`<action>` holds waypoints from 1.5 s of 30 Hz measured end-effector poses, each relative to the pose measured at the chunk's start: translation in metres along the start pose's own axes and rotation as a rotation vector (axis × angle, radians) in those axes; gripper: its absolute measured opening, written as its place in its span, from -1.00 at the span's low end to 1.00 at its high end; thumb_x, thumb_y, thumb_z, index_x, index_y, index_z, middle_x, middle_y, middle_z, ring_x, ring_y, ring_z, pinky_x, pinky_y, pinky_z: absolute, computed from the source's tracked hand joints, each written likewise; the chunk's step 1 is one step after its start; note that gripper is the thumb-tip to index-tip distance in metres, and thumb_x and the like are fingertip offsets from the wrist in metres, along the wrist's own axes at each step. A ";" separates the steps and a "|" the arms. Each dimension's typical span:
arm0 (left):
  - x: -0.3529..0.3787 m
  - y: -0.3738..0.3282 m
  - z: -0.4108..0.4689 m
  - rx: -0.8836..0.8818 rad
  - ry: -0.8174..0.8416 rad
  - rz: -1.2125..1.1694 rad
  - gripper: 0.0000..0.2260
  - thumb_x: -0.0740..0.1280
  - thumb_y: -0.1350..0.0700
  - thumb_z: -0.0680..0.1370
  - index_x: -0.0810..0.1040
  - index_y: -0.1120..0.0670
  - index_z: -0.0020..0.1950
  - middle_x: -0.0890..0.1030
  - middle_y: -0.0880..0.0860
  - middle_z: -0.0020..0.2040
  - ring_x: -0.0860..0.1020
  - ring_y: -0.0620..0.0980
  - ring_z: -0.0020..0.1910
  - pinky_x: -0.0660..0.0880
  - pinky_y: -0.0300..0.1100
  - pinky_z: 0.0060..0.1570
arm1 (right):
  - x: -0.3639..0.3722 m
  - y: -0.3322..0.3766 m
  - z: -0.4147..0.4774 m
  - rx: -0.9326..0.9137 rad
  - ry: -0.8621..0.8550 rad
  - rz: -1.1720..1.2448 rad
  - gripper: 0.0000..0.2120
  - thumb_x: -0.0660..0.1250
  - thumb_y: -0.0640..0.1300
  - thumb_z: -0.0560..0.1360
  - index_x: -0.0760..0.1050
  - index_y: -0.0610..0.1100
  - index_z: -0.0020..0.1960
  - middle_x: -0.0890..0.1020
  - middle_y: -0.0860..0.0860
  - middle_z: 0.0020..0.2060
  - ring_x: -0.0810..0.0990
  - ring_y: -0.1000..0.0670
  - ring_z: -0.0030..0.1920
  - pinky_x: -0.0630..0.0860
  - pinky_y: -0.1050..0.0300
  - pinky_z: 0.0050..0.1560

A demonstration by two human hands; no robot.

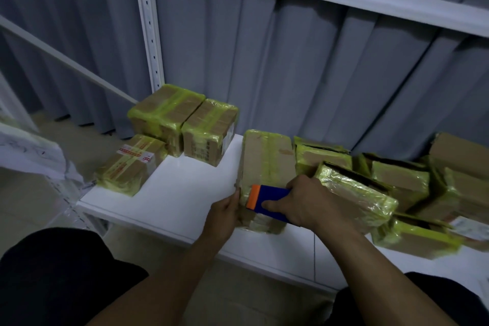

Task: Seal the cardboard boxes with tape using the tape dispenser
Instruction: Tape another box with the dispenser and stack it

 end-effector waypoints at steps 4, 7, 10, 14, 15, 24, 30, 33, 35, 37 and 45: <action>-0.011 0.002 0.000 0.103 0.191 0.114 -0.71 0.13 0.05 0.70 0.38 -0.16 0.41 0.52 -0.26 0.21 0.51 -0.45 0.13 0.47 -0.52 -0.01 | 0.000 -0.003 -0.004 -0.008 -0.001 0.051 -0.47 0.52 0.38 0.27 0.57 -0.06 -0.11 0.64 0.03 -0.26 0.65 0.01 -0.24 0.68 0.02 -0.18; -0.022 0.007 0.006 0.208 0.236 0.227 -0.60 0.22 0.02 0.67 0.27 -0.27 0.48 0.38 -0.22 0.45 0.43 -0.27 0.37 0.47 -0.21 0.31 | -0.001 -0.008 -0.008 -0.019 0.006 0.085 -0.42 0.52 0.39 0.27 0.61 -0.07 -0.01 0.65 0.04 -0.22 0.65 0.03 -0.21 0.62 0.10 -0.25; -0.029 0.003 0.012 0.374 0.250 0.413 -0.63 0.26 0.00 0.62 0.39 -0.25 0.41 0.29 -0.14 0.54 0.36 -0.14 0.45 0.52 -0.21 0.23 | -0.004 -0.013 -0.013 -0.047 0.007 0.097 -0.42 0.52 0.38 0.30 0.62 -0.07 0.04 0.65 0.05 -0.20 0.65 0.04 -0.20 0.50 0.18 -0.35; -0.036 -0.007 0.021 0.472 0.223 0.582 -0.64 0.34 -0.08 0.58 0.49 -0.23 0.38 0.34 -0.22 0.51 0.42 -0.19 0.40 0.58 -0.20 0.15 | -0.002 -0.018 -0.013 -0.076 -0.009 0.079 -0.45 0.51 0.38 0.31 0.62 -0.05 0.02 0.66 0.06 -0.18 0.64 0.06 -0.18 0.64 0.11 -0.21; -0.037 -0.010 0.024 0.503 0.219 0.643 -0.63 0.36 -0.09 0.57 0.51 -0.21 0.38 0.35 -0.24 0.49 0.44 -0.21 0.37 0.57 -0.23 0.15 | -0.001 -0.020 -0.013 -0.082 -0.014 0.081 -0.45 0.50 0.39 0.31 0.62 -0.05 0.02 0.66 0.06 -0.18 0.64 0.06 -0.18 0.66 0.09 -0.17; -0.040 -0.015 0.034 0.685 0.166 0.889 -0.65 0.45 0.00 0.53 0.59 -0.08 0.32 0.60 -0.15 0.27 0.57 -0.21 0.22 0.48 -0.24 0.28 | 0.001 -0.024 -0.016 -0.124 -0.012 0.105 -0.45 0.47 0.41 0.34 0.61 -0.05 0.00 0.65 0.07 -0.20 0.63 0.08 -0.22 0.47 0.23 -0.34; -0.045 -0.021 0.034 0.689 0.115 0.908 -0.69 0.48 -0.01 0.50 0.65 -0.07 0.24 0.63 -0.16 0.21 0.61 -0.19 0.16 0.53 -0.17 0.25 | -0.021 -0.034 -0.028 -0.099 0.010 0.107 -0.53 0.50 0.38 0.34 0.58 -0.03 -0.15 0.61 0.08 -0.31 0.58 0.13 -0.32 0.44 0.22 -0.40; -0.045 -0.026 0.031 0.667 0.124 0.927 -0.71 0.46 0.00 0.52 0.66 -0.05 0.23 0.63 -0.14 0.22 0.61 -0.14 0.17 0.48 -0.23 0.28 | -0.034 -0.047 -0.032 -0.067 -0.019 0.111 -0.50 0.52 0.41 0.28 0.58 -0.04 -0.24 0.60 0.04 -0.38 0.58 0.10 -0.37 0.38 0.23 -0.42; -0.042 -0.026 0.027 0.628 0.151 0.946 -0.70 0.41 0.02 0.55 0.63 -0.03 0.28 0.61 -0.10 0.27 0.58 -0.11 0.23 0.36 -0.33 0.30 | -0.034 -0.050 -0.032 -0.059 -0.028 0.090 -0.49 0.52 0.41 0.28 0.56 -0.04 -0.25 0.59 0.05 -0.39 0.57 0.09 -0.37 0.36 0.22 -0.43; -0.043 -0.024 0.024 0.597 0.177 0.992 -0.66 0.35 0.01 0.60 0.55 -0.03 0.37 0.56 -0.07 0.34 0.52 -0.07 0.31 0.30 -0.31 0.34 | -0.031 -0.049 -0.032 -0.067 -0.021 0.060 -0.49 0.51 0.41 0.30 0.54 -0.05 -0.24 0.57 0.06 -0.39 0.54 0.12 -0.38 0.30 0.26 -0.45; -0.049 -0.042 -0.004 0.667 0.260 1.306 -0.49 0.28 0.18 0.60 0.32 -0.21 0.49 0.44 0.00 0.38 0.54 0.03 0.17 0.52 -0.16 0.05 | -0.020 -0.041 -0.028 -0.099 0.033 0.057 -0.46 0.49 0.41 0.33 0.60 -0.08 -0.11 0.61 0.06 -0.30 0.58 0.12 -0.29 0.47 0.24 -0.35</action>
Point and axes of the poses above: each hand's wrist, its own z-axis towards the middle knuckle, its own x-axis out of the palm, y = z × x, the point moved 1 cm from there along z, towards the middle knuckle
